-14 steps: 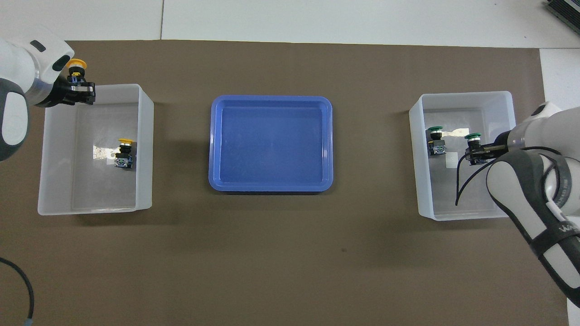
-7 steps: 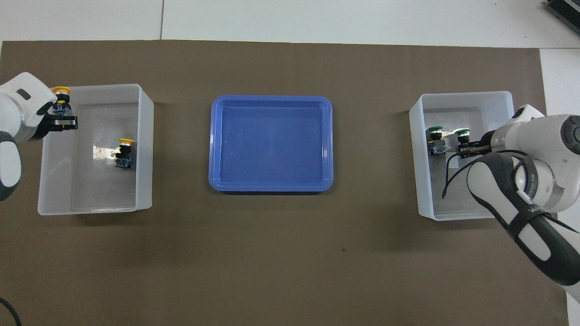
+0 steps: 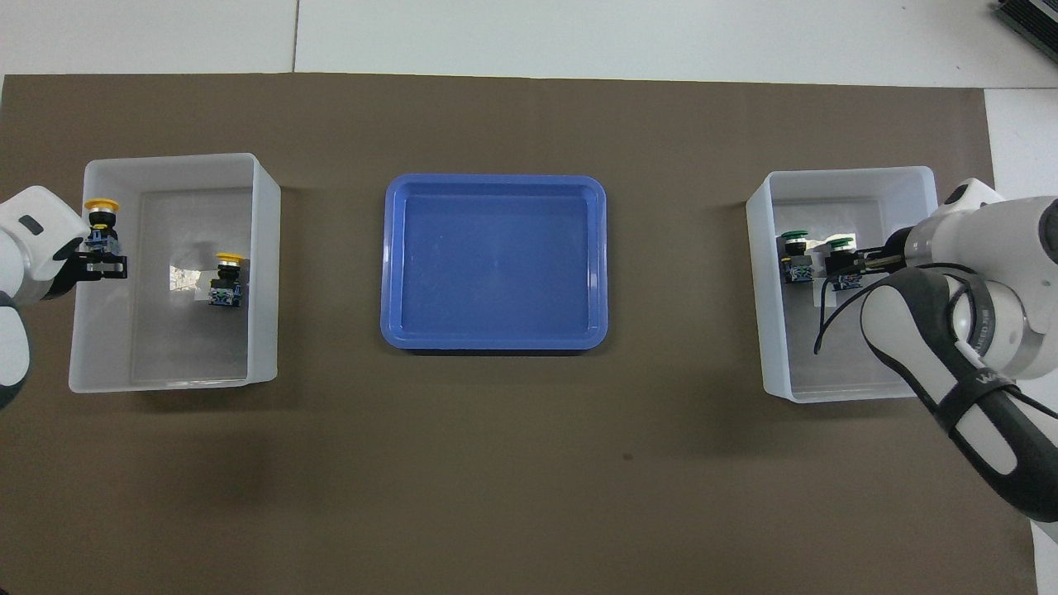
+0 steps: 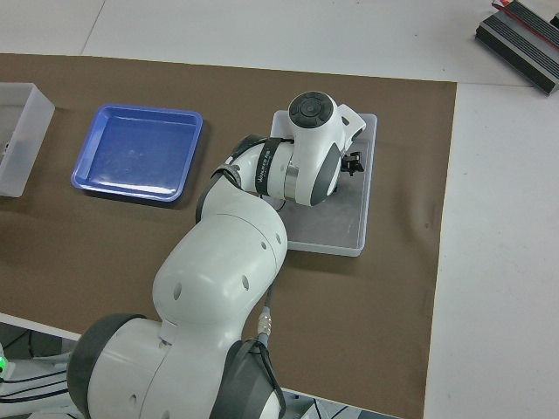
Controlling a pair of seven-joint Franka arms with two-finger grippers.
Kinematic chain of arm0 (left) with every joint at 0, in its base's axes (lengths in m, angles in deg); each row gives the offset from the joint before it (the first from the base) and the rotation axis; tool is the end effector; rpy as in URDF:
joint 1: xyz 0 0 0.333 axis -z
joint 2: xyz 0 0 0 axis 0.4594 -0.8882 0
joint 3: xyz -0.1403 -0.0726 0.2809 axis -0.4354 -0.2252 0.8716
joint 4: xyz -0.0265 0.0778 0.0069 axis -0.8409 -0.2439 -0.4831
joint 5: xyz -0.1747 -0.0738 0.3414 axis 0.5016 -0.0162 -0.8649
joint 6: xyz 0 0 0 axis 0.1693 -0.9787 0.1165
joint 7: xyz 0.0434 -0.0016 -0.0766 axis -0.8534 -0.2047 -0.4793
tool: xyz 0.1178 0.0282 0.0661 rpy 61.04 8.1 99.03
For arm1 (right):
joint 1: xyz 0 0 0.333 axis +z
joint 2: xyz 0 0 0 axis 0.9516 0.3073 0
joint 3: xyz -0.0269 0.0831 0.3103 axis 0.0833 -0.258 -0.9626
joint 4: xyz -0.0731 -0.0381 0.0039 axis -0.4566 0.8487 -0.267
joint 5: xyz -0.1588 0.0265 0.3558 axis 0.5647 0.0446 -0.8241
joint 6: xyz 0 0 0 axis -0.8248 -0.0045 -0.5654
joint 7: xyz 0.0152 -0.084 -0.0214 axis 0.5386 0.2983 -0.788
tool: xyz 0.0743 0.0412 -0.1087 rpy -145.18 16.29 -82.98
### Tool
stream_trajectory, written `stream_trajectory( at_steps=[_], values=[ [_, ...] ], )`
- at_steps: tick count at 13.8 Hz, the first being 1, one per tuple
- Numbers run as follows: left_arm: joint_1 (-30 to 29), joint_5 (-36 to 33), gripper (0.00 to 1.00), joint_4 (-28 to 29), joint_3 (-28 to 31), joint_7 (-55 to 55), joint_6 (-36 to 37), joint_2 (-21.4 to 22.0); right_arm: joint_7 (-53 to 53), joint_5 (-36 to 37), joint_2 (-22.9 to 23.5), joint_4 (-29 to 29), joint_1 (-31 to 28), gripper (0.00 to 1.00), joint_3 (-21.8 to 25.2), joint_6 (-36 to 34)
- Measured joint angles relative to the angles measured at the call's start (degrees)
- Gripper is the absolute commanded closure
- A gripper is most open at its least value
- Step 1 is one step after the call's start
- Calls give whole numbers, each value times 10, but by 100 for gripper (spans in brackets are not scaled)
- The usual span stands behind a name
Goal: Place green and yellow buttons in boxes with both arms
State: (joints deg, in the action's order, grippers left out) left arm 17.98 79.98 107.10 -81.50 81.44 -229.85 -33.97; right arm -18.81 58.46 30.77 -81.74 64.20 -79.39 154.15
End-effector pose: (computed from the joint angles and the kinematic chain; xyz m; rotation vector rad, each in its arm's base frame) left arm 0.5785 0.0851 0.3776 -2.9906 0.1089 -0.3537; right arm 0.6070 -0.0907 0.3126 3.0948 0.1777 0.2256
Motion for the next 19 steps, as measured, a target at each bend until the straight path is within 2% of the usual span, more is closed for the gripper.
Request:
stream_trajectory(
  at_steps=[2,4,6,7,8,11,13,15,17,19],
  values=[
    [2,0,100,28,-3,3,-43,-9,0,0,-20,27,0,0,0,-45],
    [4,0,100,52,-6,13,-120,-39,15,0,-49,54,0,0,0,-100],
    [7,0,100,54,-6,17,-154,-64,44,0,-75,84,1,0,-1,-159],
    [7,0,78,54,-6,18,-156,-71,52,0,-85,106,1,0,-1,-193],
    [8,0,51,54,-6,18,-157,-74,59,0,-91,133,1,0,-1,-231],
    [8,0,1,53,-6,19,-167,-76,97,0,-96,209,15,0,-3,-317],
    [11,0,0,40,-6,19,-173,-76,123,0,-100,234,34,0,-4,-353],
    [18,0,0,-1,-6,19,-168,-75,127,0,-117,243,37,0,-4,-396],
    [27,0,0,-62,-6,19,-129,-74,127,0,-137,243,32,0,-4,-447],
    [46,0,0,-134,-7,19,-57,-71,127,2,-147,242,31,0,-4,-460]
  ],
)
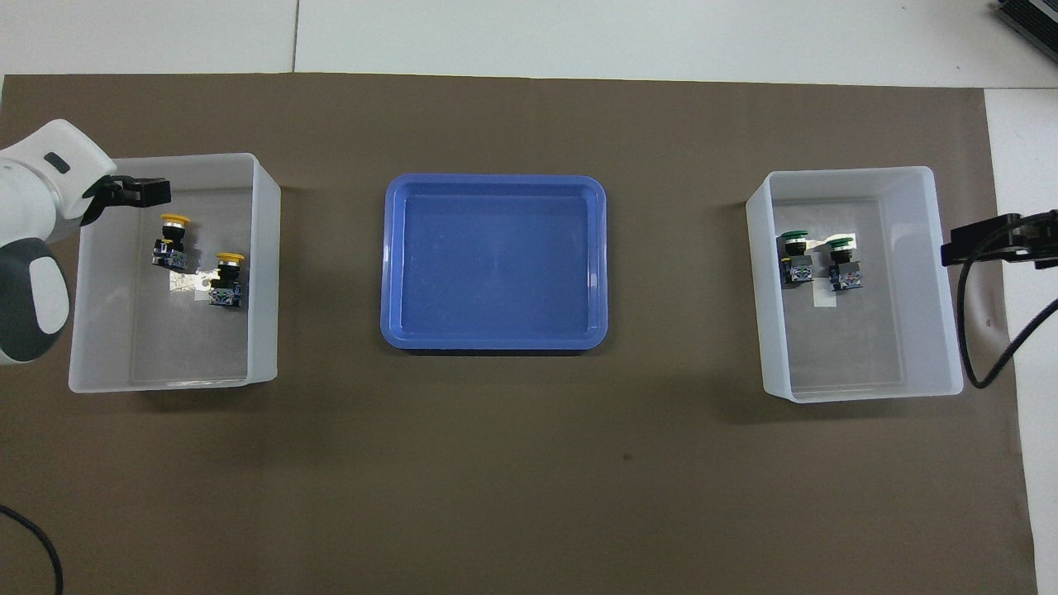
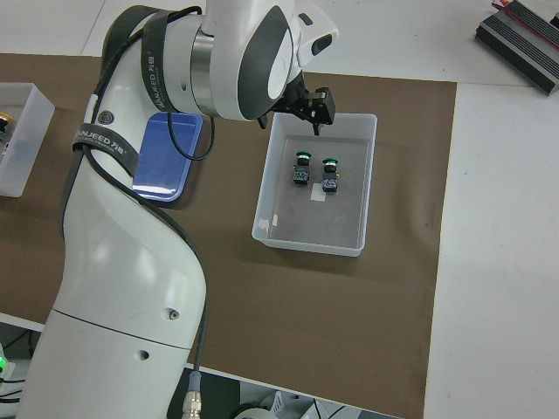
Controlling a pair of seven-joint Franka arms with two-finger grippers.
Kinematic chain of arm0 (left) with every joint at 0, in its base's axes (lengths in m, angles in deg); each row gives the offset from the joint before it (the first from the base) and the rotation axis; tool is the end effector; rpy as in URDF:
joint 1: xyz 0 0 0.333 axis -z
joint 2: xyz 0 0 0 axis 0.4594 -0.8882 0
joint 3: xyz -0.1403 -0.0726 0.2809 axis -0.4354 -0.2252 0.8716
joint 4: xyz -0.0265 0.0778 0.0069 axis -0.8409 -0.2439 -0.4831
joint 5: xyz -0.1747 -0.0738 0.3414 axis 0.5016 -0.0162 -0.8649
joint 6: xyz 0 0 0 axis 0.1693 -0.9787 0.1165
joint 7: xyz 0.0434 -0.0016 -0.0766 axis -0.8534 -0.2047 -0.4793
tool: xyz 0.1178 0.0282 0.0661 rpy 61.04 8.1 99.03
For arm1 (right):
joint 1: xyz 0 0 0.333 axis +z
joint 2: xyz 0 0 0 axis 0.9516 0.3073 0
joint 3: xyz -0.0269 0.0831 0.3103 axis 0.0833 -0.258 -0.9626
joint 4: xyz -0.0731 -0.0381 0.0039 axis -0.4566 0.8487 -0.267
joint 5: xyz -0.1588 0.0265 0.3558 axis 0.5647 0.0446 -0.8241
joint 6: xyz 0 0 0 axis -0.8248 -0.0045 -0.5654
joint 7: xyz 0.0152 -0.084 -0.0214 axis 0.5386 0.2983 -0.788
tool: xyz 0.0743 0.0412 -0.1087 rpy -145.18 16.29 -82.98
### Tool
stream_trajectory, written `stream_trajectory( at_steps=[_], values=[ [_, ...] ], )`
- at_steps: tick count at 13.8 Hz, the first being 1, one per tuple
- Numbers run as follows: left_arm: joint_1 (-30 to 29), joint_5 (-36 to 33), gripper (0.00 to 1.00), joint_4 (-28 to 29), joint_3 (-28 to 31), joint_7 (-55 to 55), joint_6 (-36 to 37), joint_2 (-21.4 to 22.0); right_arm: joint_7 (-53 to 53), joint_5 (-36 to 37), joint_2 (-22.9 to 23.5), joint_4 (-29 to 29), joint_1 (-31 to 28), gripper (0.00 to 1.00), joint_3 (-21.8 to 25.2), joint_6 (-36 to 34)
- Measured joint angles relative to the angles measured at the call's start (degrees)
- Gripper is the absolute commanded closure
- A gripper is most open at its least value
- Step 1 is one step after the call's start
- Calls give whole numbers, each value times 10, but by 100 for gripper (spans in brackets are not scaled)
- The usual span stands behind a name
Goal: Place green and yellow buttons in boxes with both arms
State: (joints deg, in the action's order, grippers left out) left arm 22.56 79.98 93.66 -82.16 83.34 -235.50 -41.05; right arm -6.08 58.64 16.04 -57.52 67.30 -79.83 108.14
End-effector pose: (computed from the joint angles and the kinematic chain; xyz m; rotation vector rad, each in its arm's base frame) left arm 0.6577 0.0345 0.4297 -2.9351 0.1914 -0.6768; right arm 0.5578 -0.0490 0.5894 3.1350 -0.0730 0.0400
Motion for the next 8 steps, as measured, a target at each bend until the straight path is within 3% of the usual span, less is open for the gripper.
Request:
stream_trajectory(
  at_steps=[4,8],
  values=[
    [50,0,0,-113,-3,5,190,25,23,7,1,-12,37,0,-3,0],
    [81,0,0,-126,-6,8,370,110,30,7,0,-16,43,0,-4,0]
  ],
)
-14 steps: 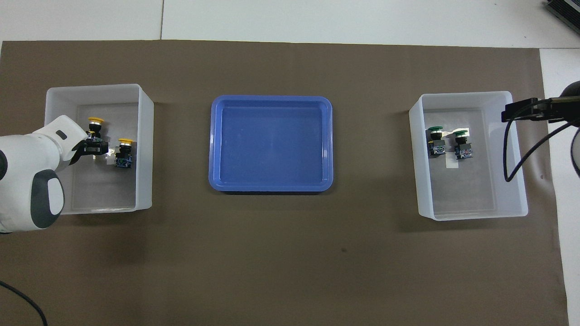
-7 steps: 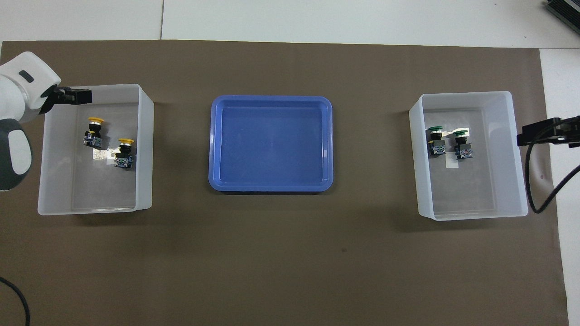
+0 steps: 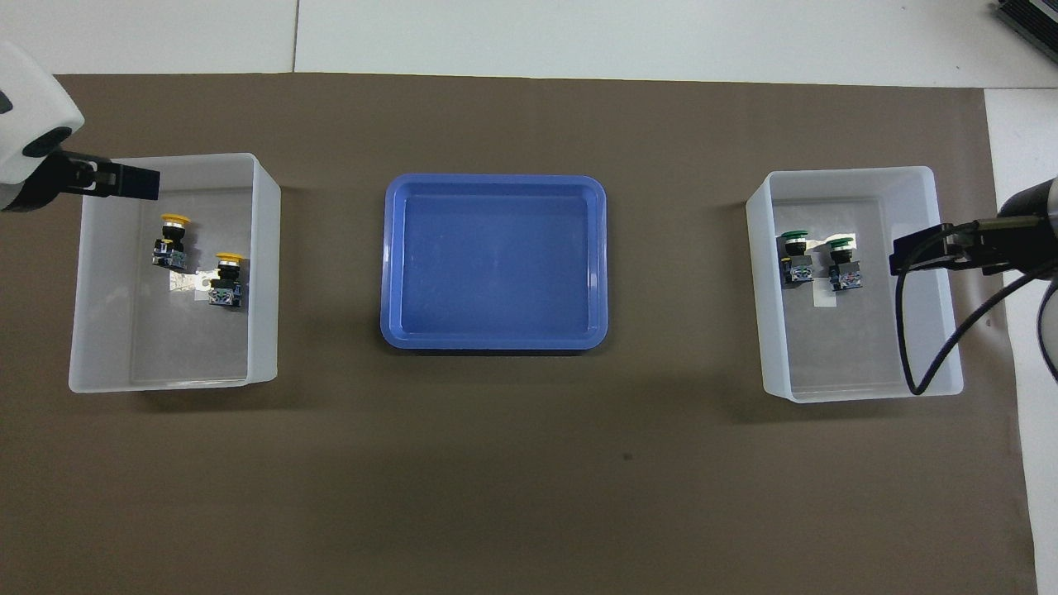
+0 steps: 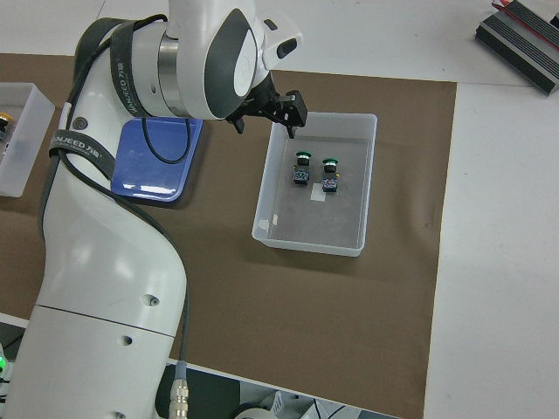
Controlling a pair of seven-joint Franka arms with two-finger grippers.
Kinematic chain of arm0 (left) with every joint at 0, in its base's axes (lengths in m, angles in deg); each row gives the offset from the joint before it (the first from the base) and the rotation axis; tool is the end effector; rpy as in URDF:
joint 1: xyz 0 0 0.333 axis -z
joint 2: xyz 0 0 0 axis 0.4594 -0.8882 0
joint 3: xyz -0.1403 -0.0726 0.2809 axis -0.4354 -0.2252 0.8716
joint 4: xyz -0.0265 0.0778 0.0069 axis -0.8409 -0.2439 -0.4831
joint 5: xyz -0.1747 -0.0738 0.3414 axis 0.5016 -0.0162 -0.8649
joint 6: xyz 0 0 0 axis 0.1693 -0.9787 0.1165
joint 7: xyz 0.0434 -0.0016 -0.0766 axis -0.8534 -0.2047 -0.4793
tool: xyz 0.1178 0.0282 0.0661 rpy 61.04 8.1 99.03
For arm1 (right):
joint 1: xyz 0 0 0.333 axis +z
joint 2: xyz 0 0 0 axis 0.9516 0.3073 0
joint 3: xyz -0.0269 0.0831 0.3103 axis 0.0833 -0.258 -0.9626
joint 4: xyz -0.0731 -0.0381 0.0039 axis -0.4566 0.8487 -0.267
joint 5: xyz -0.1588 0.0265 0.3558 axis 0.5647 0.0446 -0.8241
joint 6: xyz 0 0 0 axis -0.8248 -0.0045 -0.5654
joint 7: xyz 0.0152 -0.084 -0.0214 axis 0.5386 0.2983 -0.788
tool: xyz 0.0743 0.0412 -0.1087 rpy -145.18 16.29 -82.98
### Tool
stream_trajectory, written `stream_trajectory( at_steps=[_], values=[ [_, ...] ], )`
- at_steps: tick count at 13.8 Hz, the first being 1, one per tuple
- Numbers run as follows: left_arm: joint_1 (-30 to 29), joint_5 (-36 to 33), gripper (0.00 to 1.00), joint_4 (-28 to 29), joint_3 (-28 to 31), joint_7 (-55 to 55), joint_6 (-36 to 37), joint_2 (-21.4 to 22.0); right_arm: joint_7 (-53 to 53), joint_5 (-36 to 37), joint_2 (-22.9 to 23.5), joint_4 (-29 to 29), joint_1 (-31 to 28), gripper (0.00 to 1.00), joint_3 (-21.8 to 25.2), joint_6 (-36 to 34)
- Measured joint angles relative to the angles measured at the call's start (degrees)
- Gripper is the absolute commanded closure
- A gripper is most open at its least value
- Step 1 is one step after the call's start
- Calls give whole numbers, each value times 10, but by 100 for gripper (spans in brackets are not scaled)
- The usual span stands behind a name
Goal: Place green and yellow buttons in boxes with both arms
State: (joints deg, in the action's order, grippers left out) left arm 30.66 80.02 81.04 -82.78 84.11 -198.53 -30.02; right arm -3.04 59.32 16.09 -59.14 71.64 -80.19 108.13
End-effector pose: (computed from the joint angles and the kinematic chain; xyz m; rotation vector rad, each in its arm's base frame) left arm 0.5898 -0.0468 0.5822 -2.9788 0.3085 -0.3445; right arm 0.5581 -0.0047 0.5755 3.1258 -0.0263 -0.0054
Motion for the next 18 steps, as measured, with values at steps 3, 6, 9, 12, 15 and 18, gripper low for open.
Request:
stream_trajectory(
  at_steps=[3,6,9,12,15,18],
  values=[
    [10,0,0,3,0,0,125,40,0,0,-1,0,0,0,0,-12],
    [10,1,0,8,3,0,134,43,1,0,-4,0,0,0,0,-13],
    [10,25,0,21,3,20,129,43,18,0,-4,0,0,0,0,-12],
    [9,57,0,37,5,38,95,44,21,0,-4,0,1,0,0,-12],
    [0,93,0,48,13,47,78,45,21,0,-4,0,1,0,0,-12],
    [-1,96,0,48,15,51,76,47,21,0,-4,-1,1,0,0,-12]
  ],
)
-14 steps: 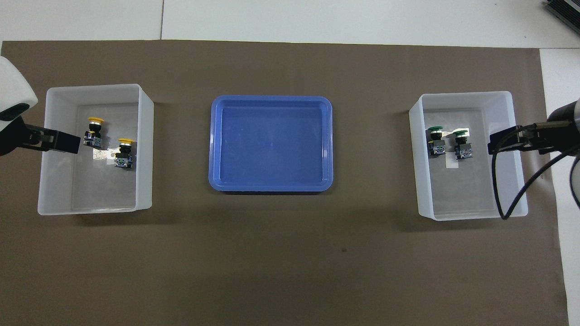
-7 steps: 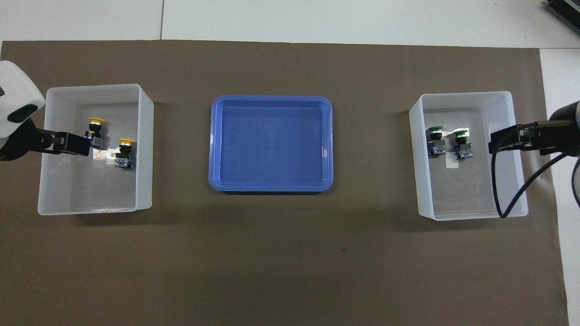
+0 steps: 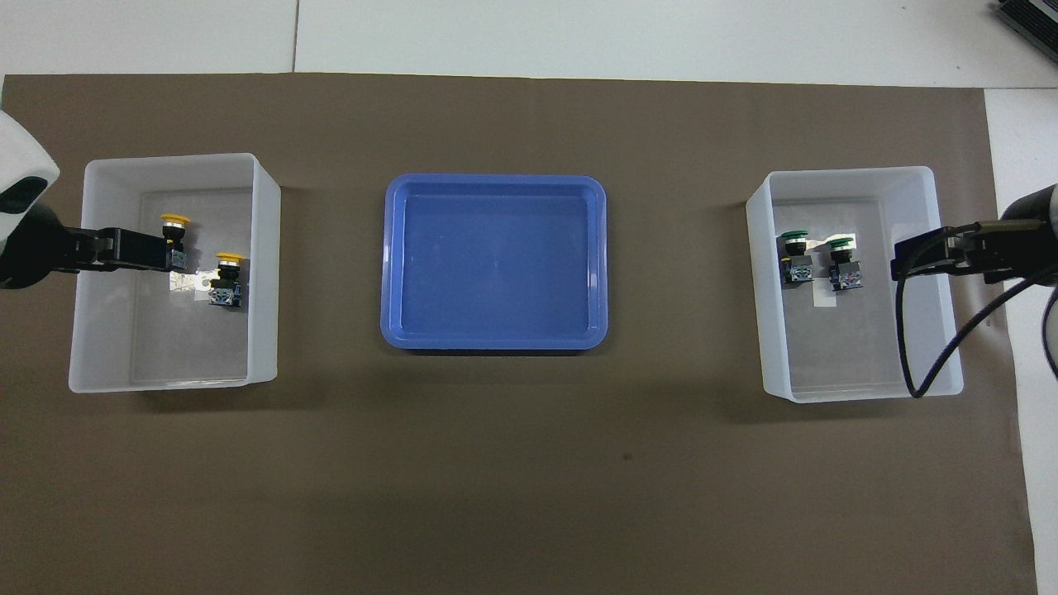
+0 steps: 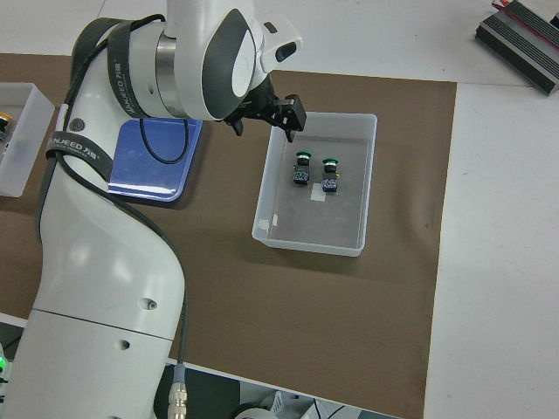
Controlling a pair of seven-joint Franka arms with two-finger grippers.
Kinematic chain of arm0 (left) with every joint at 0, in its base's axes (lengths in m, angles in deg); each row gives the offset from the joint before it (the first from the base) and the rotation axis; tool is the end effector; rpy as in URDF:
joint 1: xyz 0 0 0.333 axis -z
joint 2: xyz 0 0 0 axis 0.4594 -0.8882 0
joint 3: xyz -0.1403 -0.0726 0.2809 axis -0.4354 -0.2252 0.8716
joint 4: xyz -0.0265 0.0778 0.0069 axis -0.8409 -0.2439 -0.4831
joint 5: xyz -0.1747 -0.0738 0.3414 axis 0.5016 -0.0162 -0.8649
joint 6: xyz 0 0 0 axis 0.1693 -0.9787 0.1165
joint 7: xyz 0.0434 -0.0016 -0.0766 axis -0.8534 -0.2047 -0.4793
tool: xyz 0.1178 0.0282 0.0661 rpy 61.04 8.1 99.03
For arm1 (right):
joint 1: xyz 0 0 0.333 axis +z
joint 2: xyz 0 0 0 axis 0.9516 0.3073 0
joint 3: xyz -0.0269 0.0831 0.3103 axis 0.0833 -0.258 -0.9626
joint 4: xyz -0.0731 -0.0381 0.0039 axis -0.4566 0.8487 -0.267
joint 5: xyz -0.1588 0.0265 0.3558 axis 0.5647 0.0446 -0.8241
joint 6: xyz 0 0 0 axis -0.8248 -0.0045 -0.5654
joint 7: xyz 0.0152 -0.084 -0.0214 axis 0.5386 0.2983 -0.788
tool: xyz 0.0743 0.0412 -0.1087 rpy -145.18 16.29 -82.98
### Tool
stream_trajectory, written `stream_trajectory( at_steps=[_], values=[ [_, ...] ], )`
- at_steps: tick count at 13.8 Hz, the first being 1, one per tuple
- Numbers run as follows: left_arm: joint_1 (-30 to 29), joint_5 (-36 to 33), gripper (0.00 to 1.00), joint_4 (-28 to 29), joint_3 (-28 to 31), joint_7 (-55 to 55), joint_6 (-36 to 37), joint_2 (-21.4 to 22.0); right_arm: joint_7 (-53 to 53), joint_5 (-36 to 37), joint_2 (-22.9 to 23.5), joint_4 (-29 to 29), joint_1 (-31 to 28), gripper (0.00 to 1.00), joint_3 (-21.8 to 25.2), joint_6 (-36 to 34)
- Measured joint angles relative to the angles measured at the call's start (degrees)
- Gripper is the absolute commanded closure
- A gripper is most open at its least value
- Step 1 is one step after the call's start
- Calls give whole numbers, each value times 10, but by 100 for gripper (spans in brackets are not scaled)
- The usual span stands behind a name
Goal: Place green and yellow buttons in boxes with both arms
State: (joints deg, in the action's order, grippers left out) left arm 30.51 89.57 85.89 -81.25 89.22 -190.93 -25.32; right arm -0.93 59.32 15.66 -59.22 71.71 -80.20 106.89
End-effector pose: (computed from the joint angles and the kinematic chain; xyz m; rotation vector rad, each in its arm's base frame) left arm 0.5466 -0.0441 0.5715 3.1023 -0.0829 0.1406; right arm 0.5532 -0.0040 0.5772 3.1242 -0.0820 -0.0291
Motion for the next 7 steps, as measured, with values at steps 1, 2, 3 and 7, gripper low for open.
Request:
stream_trajectory(
  at_steps=[1,2,3,7],
  values=[
    [0,0,0,0,0,2,0,1,0,0,0,0,0,0,0,0],
    [0,0,0,0,0,3,0,1,0,0,0,-1,0,0,0,0],
    [0,0,0,0,0,3,0,2,0,0,0,-1,0,0,0,0],
    [-1,0,0,-1,0,3,0,4,0,0,0,-1,0,0,0,0]
  ],
)
